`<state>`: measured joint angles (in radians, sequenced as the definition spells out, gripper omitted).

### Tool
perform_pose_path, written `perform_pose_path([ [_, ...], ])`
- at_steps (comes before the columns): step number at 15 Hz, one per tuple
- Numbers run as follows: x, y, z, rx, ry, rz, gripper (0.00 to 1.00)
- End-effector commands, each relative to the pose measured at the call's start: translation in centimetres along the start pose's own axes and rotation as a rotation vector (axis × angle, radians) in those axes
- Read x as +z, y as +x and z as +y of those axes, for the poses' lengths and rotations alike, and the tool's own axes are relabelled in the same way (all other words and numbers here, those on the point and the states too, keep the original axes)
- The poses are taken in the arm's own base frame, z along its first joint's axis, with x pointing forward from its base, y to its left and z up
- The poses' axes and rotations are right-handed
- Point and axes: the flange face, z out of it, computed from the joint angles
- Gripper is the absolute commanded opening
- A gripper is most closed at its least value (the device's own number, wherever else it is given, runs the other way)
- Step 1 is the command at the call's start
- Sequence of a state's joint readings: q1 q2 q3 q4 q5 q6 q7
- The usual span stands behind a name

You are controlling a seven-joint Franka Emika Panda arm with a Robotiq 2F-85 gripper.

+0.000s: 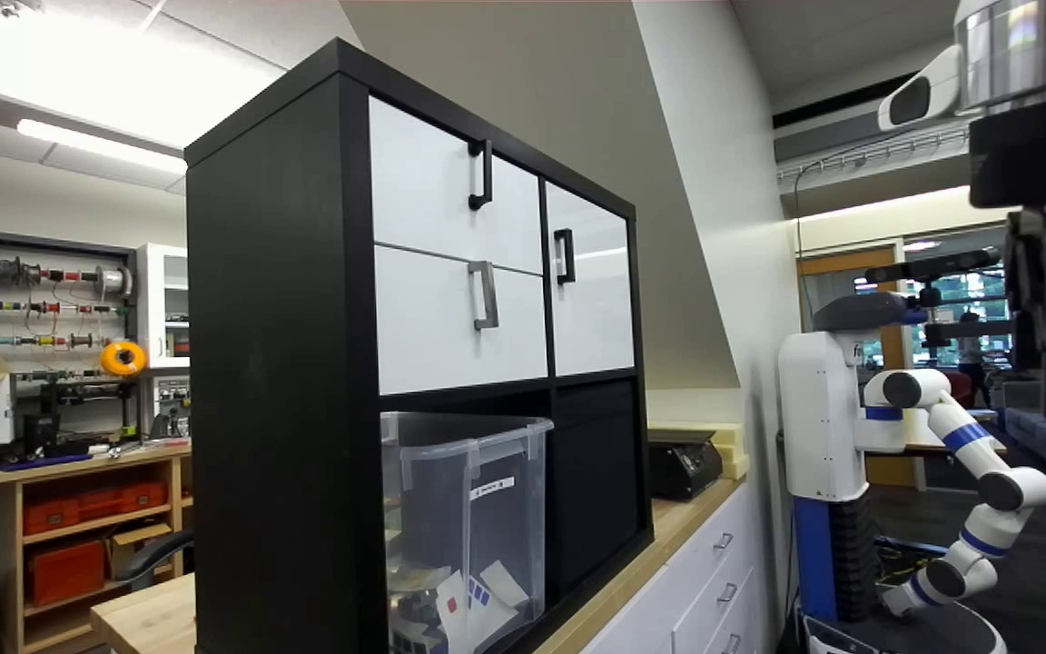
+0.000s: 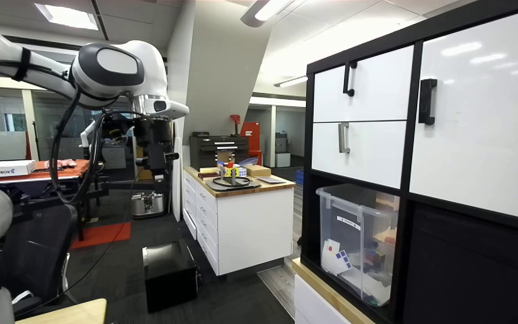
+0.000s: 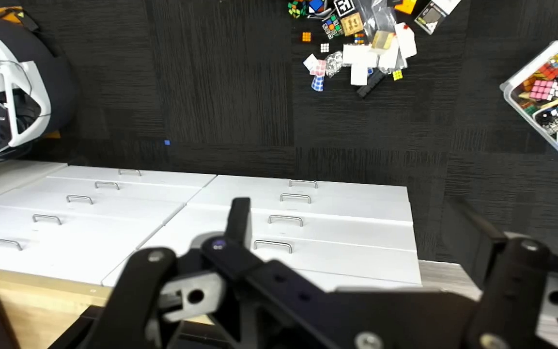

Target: Pull out the storage box

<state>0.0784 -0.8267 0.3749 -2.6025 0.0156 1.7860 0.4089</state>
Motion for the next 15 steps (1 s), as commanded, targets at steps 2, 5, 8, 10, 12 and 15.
perform_pose_path([
  [2,0.3,0.7,0.1,-0.010,-0.004,-0.003,1.00],
  [5,0.8,1.6,-0.2,-0.035,-0.013,-0.008,1.00],
  [8,1.6,3.0,-0.8,-0.054,-0.019,-0.013,1.00],
  [10,2.3,4.3,-1.2,-0.074,-0.015,-0.004,1.00],
  [12,3.1,5.8,-1.7,-0.107,-0.002,0.015,1.00],
  [15,4.6,8.5,-2.2,-0.162,0.028,0.018,1.00],
])
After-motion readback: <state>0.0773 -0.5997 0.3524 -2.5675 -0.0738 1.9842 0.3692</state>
